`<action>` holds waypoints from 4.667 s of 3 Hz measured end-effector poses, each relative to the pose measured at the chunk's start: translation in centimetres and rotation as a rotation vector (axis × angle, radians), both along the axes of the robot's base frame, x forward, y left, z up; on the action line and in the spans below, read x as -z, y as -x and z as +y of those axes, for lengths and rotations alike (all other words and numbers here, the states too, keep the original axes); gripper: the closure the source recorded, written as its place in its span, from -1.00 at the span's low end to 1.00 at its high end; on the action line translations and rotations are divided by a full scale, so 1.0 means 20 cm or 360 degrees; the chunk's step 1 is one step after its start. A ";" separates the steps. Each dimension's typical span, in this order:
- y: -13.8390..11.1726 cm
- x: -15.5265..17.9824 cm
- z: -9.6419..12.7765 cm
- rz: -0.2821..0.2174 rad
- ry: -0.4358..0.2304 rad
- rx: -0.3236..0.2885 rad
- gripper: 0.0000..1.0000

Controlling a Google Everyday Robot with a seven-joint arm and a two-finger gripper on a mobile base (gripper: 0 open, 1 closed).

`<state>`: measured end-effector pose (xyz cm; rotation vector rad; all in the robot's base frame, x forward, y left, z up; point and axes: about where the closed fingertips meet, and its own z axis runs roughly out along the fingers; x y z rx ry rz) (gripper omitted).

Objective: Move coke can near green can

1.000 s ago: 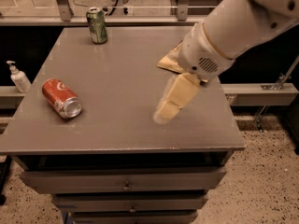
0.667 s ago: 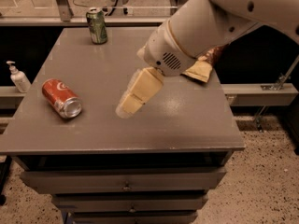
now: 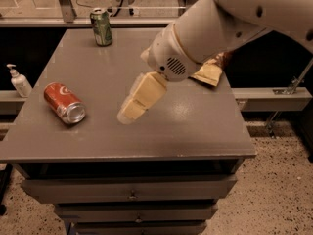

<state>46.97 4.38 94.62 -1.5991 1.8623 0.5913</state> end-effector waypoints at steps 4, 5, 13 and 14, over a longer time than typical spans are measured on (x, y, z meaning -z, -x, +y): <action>-0.29 0.19 0.76 -0.0280 -0.0342 0.0029 -1.00; -0.28 0.26 0.85 -0.0241 -0.0293 0.0104 -1.00; -0.67 0.15 0.47 -0.0363 -0.0281 0.0310 1.00; -0.70 0.01 0.47 -0.0423 -0.0311 0.0294 1.00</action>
Offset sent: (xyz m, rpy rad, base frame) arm 0.0707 0.1459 -0.0354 0.3376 -0.1729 0.0374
